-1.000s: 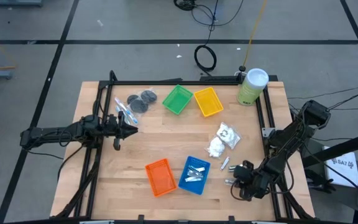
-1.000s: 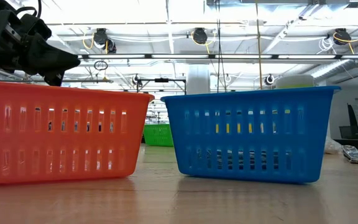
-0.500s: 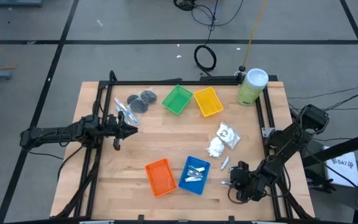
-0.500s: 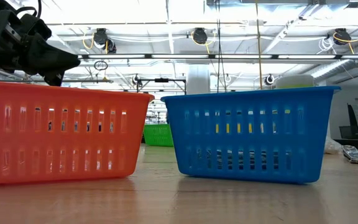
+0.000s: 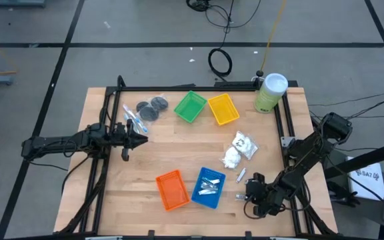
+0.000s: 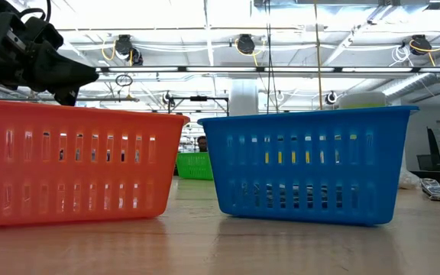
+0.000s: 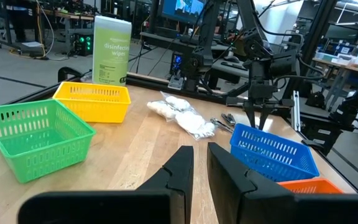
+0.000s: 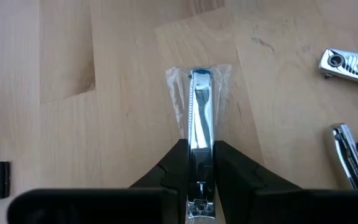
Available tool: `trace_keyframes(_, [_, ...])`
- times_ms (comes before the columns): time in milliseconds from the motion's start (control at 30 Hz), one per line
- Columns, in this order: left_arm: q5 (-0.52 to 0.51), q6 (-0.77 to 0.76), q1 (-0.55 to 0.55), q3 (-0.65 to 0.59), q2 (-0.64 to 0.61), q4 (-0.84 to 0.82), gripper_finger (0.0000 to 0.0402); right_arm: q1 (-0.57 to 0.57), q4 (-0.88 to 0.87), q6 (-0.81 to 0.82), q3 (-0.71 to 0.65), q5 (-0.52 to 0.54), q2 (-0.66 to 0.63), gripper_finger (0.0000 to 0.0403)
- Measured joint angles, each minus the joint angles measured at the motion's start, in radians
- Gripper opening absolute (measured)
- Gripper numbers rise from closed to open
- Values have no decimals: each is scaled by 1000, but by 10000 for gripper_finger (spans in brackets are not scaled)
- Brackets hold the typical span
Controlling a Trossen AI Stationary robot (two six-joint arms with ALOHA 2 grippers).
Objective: Pick & Place Travel size toiletries
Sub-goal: Put the silver nail cutter into the blue bin
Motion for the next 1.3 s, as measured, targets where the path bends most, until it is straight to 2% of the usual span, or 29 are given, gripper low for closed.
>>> trace_keyframes(633, [0, 0, 0, 0, 0, 0, 44, 0, 60, -5, -4, -2, -31, 50])
trace_keyframes(833, [0, 0, 0, 0, 0, 0, 44, 0, 175, -43, -4, -57, -36, 50])
trace_keyframes(1067, [0, 0, 0, 0, 0, 0, 44, 0, 365, -198, -2, -54, -61, 50])
trace_keyframes(1300, [0, 0, 0, 0, 0, -1, 44, 0, 616, -479, -2, -52, -76, 50])
